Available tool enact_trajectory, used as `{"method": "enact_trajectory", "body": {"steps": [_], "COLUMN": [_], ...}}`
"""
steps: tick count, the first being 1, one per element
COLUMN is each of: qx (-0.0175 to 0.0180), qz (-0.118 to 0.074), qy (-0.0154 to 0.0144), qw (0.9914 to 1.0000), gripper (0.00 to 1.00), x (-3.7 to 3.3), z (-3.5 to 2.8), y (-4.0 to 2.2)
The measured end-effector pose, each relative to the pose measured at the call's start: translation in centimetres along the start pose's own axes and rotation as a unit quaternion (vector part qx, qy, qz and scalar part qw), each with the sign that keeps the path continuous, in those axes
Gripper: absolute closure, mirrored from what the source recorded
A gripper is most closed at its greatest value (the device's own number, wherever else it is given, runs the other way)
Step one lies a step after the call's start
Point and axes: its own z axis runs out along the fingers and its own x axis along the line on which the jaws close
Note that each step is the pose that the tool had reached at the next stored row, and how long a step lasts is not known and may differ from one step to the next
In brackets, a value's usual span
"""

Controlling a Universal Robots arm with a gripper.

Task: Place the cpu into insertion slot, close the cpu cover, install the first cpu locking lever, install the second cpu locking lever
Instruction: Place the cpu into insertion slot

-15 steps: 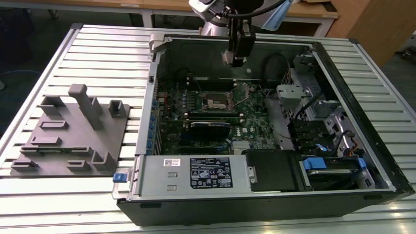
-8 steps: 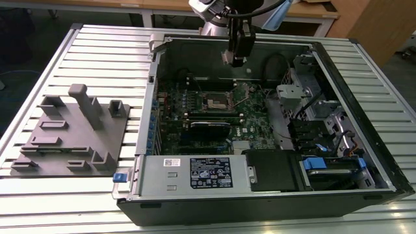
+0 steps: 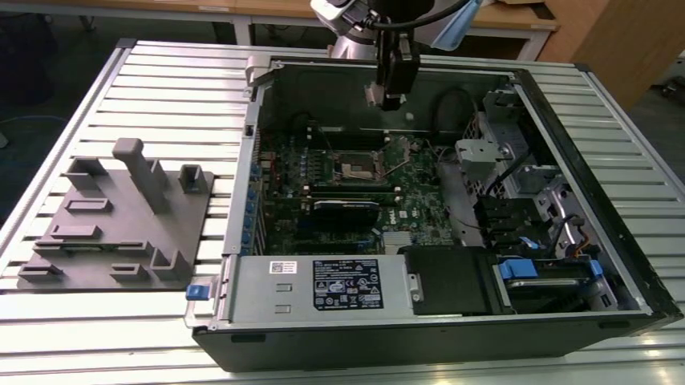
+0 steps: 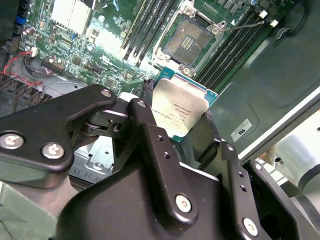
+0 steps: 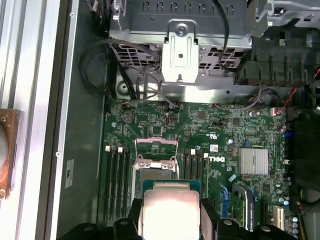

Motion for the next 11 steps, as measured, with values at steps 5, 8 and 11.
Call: {"method": "enact_trajectory", "body": {"steps": [5,8,11], "qx": [-0.0002,-0.0003,-0.0003], "qz": [0.02,0.02,0.02], "qy": [-0.0017,-0.0017,-0.0017], "qw": [0.9998,0.99979,0.99979], "gripper": [0.46,0.46,0.46], "x": [-0.01,0.0,0.0], "z": [0.06,0.07,0.07], "y": [-0.05,-0.05,-0.05]}}
